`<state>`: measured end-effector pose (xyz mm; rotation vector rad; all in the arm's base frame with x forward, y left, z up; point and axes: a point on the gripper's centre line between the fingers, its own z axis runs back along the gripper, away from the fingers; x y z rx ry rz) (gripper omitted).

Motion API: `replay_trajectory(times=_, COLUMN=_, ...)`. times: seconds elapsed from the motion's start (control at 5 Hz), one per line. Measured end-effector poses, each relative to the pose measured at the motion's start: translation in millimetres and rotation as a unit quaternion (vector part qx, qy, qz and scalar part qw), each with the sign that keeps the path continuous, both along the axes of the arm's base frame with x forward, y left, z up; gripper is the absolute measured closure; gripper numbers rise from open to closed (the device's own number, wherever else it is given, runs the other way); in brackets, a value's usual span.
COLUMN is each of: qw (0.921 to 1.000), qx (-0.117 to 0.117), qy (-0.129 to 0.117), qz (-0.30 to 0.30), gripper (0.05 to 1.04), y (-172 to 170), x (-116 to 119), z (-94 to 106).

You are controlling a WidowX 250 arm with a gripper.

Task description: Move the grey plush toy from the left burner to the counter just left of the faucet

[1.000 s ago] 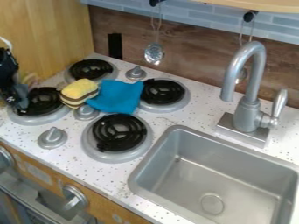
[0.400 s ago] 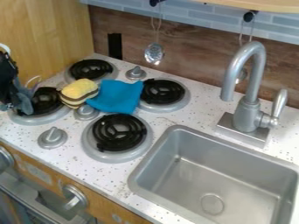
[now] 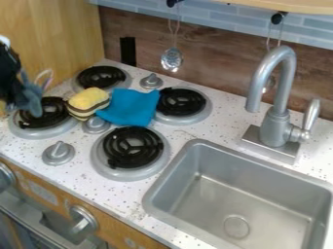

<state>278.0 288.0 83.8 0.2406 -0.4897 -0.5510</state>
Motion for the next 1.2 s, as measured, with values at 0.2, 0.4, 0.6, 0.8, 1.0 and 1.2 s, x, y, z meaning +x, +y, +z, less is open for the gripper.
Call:
replay_trajectory(times=0.2, qw=0.9983, qx=0.017, qy=-0.049, qz=-0.027, gripper=0.756, y=-19.0, x=-0.9, z=39.0)
replay_trajectory(times=0.4, qw=0.9922, qx=-0.020, qy=-0.079, qz=-0.094, gripper=0.756, y=-64.8, x=13.1, z=52.2)
replay_trajectory(times=0.6, qw=0.9821, qx=-0.051, qy=-0.090, qz=-0.158, gripper=0.756, y=-109.9, x=39.0, z=54.2)
replay_trajectory(times=0.8, qw=0.9742, qx=-0.060, qy=-0.086, qz=-0.199, gripper=0.756, y=-151.6, x=58.0, z=46.8)
replay_trajectory(times=1.0, qw=0.9615, qx=-0.066, qy=-0.068, qz=-0.258, gripper=0.756, y=-211.4, x=81.6, z=28.7)
replay_trajectory(times=1.2, qw=0.9577, qx=-0.063, qy=-0.068, qz=-0.273, gripper=0.756, y=-253.1, x=94.8, z=23.8)
